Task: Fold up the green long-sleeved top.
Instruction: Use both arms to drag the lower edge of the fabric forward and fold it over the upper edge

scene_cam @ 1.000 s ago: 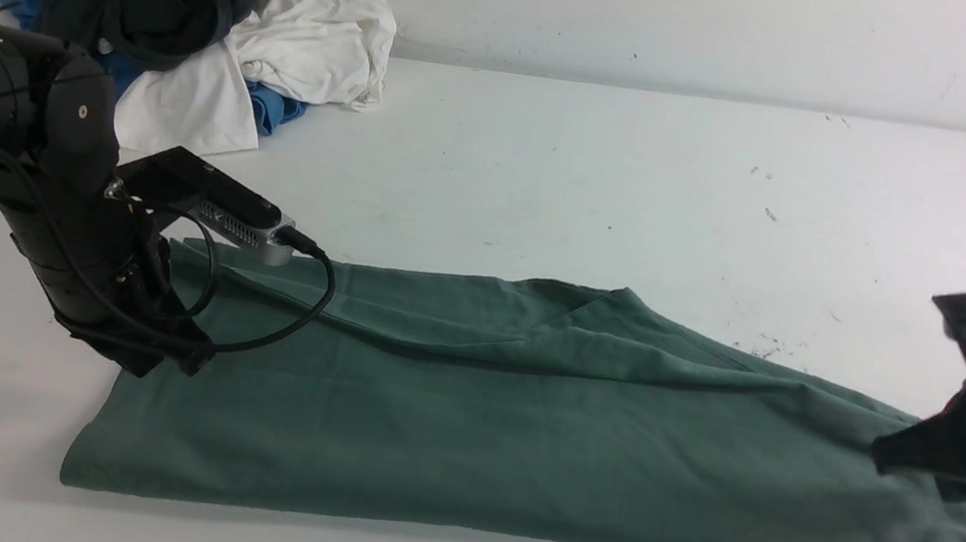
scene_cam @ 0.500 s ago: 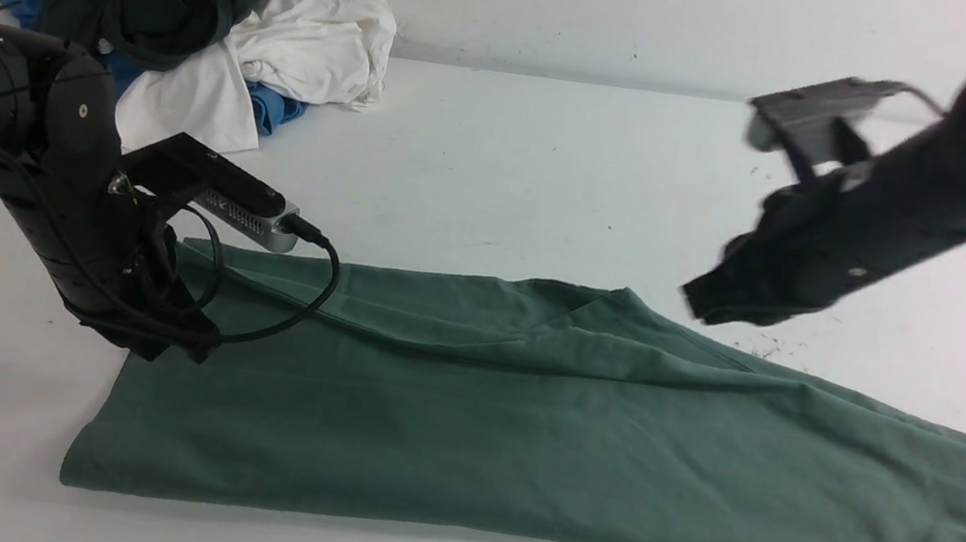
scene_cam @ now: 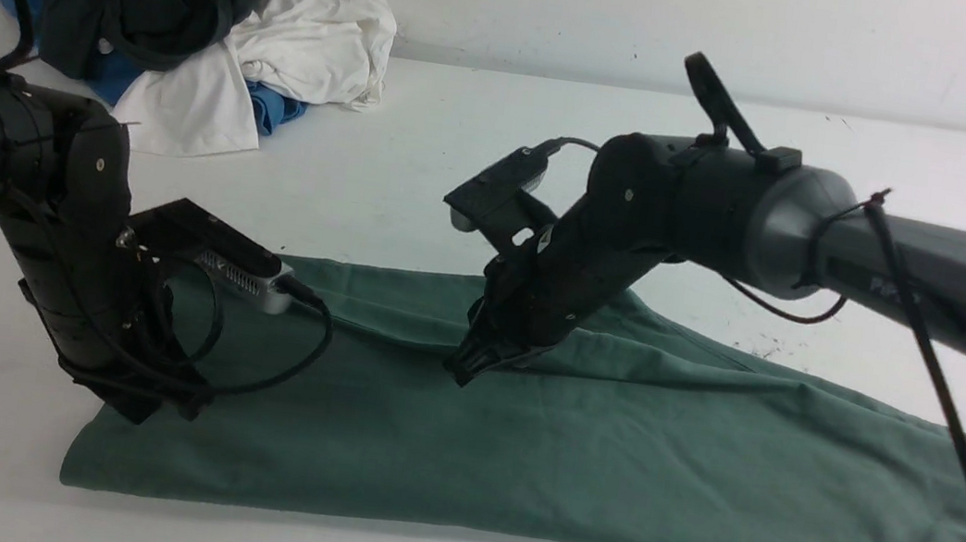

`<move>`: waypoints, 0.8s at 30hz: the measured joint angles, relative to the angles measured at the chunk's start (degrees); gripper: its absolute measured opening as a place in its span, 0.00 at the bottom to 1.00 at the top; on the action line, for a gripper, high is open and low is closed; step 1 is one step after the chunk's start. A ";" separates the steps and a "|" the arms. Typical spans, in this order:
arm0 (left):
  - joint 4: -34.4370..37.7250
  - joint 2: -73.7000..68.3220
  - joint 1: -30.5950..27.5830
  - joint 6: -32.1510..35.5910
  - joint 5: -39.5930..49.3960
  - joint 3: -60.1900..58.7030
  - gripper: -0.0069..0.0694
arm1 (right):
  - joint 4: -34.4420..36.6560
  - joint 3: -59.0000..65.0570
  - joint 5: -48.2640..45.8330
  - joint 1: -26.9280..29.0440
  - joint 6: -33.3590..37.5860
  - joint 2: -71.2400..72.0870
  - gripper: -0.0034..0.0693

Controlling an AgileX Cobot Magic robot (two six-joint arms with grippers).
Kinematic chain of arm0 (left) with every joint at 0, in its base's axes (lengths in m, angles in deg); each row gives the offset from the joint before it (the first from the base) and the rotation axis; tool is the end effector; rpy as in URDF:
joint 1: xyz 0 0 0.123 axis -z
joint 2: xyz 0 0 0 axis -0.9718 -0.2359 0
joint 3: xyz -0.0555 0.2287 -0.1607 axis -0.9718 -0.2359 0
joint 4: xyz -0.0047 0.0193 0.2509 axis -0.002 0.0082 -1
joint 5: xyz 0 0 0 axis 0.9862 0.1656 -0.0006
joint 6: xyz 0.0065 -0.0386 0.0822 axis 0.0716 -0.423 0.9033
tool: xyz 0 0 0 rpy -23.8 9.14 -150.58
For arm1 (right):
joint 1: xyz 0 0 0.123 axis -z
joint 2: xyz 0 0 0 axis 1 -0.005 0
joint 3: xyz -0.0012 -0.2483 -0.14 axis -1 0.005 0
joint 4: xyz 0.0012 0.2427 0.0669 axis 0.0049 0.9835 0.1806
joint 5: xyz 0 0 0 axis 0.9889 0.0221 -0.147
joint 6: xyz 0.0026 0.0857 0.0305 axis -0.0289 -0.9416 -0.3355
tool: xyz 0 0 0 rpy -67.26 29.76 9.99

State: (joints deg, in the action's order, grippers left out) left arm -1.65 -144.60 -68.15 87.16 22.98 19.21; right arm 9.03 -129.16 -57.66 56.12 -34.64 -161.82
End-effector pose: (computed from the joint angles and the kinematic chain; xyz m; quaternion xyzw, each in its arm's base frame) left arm 0.3209 -0.0492 0.1707 0.2215 0.9735 -0.0116 0.0556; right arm 0.3752 0.2739 0.1759 -0.4636 0.8605 0.1315 0.1652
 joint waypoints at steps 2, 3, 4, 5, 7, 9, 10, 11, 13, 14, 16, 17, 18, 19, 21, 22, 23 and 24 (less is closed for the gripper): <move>0.00 -2.14 0.00 0.00 0.00 0.00 0.08 | 0.20 -0.55 0.50 0.01 0.00 -1.40 0.04; 0.00 -2.52 0.00 0.00 0.00 0.07 0.08 | 0.20 -0.62 0.57 0.01 0.00 -1.78 0.04; 0.00 -2.65 0.00 0.00 0.00 0.18 0.08 | 0.24 -0.61 0.78 0.01 0.00 -1.97 0.04; 0.00 -2.72 0.00 0.00 0.14 0.24 0.08 | 0.24 -0.61 0.85 0.01 0.00 -2.13 0.04; 0.00 -2.79 0.00 0.05 0.20 0.24 0.08 | -0.05 -0.61 1.67 0.01 -0.06 -2.24 0.04; 0.00 -2.90 0.00 0.05 0.33 0.36 0.08 | -0.92 -0.61 3.78 0.08 -1.01 -2.24 0.04; 0.00 -2.97 0.00 0.05 0.40 0.47 0.08 | -1.56 -0.61 5.25 0.24 -2.13 -2.29 0.04; 0.00 -3.02 0.00 0.05 0.48 0.54 0.08 | -2.28 -0.61 6.83 0.54 -3.45 -2.35 0.04; 0.00 -3.09 0.00 0.05 0.59 0.55 0.08 | -3.85 -0.61 9.65 1.39 -6.23 -2.48 0.04; 0.00 -3.09 0.00 0.05 0.59 0.55 0.08 | -4.67 -0.69 11.04 2.08 -7.83 -2.56 0.04; 0.00 -3.09 0.00 0.05 0.61 0.60 0.08 | -6.29 -1.32 13.11 3.57 -10.41 -3.02 0.04; 0.00 -3.14 0.00 0.05 0.66 0.60 0.08 | -7.08 -1.86 13.84 4.44 -11.48 -3.35 0.04; 0.00 -3.19 0.00 0.05 0.73 0.66 0.08 | -7.59 -2.57 14.23 5.34 -12.35 -3.77 0.04; 0.00 -3.19 0.00 0.05 0.73 0.66 0.08 | -7.59 -2.57 14.23 5.50 -12.50 -3.77 0.04; 0.00 -3.19 0.00 0.05 0.78 0.66 0.08 | -8.20 -5.09 13.05 7.33 -13.68 -4.75 0.04; 0.05 -3.19 0.00 0.05 0.78 0.66 0.08 | -8.43 -6.33 10.44 7.90 -13.78 -4.99 0.04; 0.05 -3.19 0.00 0.05 0.78 0.66 0.08 | -8.66 -7.34 8.19 8.02 -13.63 -4.99 0.04; 0.05 -3.19 0.00 0.05 0.78 0.66 0.08 | -8.91 -8.57 5.21 8.03 -12.83 -4.78 0.04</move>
State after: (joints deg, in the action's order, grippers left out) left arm -1.60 -147.79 -68.15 87.21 23.76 19.87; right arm 0.12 -137.74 -52.45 64.15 -47.46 -166.60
